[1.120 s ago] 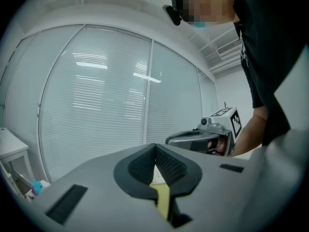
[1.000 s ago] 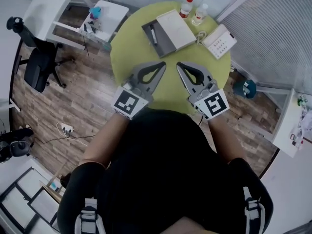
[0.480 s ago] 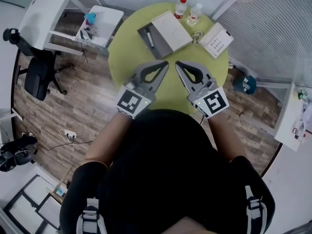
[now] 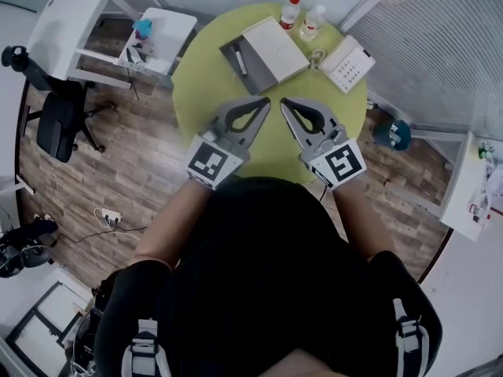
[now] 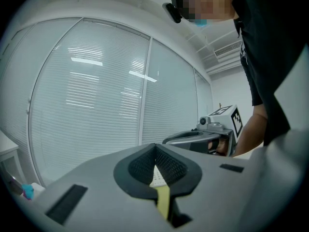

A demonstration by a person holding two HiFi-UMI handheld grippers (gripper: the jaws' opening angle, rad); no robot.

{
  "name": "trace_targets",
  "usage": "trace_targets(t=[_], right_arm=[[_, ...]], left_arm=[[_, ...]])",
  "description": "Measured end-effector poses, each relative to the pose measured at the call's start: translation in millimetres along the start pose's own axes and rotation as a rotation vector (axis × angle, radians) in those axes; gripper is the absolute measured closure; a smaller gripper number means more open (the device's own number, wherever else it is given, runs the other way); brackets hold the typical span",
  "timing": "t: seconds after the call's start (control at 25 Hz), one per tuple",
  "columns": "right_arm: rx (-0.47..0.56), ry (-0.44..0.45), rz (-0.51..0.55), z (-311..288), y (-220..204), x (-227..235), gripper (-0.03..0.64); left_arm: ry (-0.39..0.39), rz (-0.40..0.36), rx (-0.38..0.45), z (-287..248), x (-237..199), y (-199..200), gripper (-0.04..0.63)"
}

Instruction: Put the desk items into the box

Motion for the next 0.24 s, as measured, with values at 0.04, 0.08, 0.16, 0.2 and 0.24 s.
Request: trace_targets(t=[0.04,0.08,0.16,0.2,0.24], right_arm=[[-0.001,-0.001,-0.002,-0.7,-0.5,-0.4,0.600],[-0.001,-0.003,-0.004,-1.2,-0.9,-0.8,0.600],[-0.002,-0.006,-0.006,-1.9,-1.1,-2.3,0.600],[-0.002,-0.007,-0.007,-2.1,-1.0,-3.2,0.600],[-0.001,-0.008,-0.008,-2.3,-0.9,-4.1,0.600]], left_arm=[[0.000,-0.008,0.003,0.2,-0.3,-0.2,0.584],[0.000,-0.010,0.002,0.6,-0.4,-0.5,0.584],[0.000,-0.003,-0.014,2.6,0.1,-2.1,0.584],[0.001,0.001,-0.021,3.8,0.3,-2.7,0.584],[0.003,0.004,-0.027,4.9,0.4,-3.2,0.584]])
Point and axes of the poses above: the fingertips, and each gripper's own axes: z backward along the fingers, x to its right, y out of its top, the point moved 1 cm from there along z, backward along the fingers, and after that the axes turned 14 degrees about -z, right-handed, at the moved point
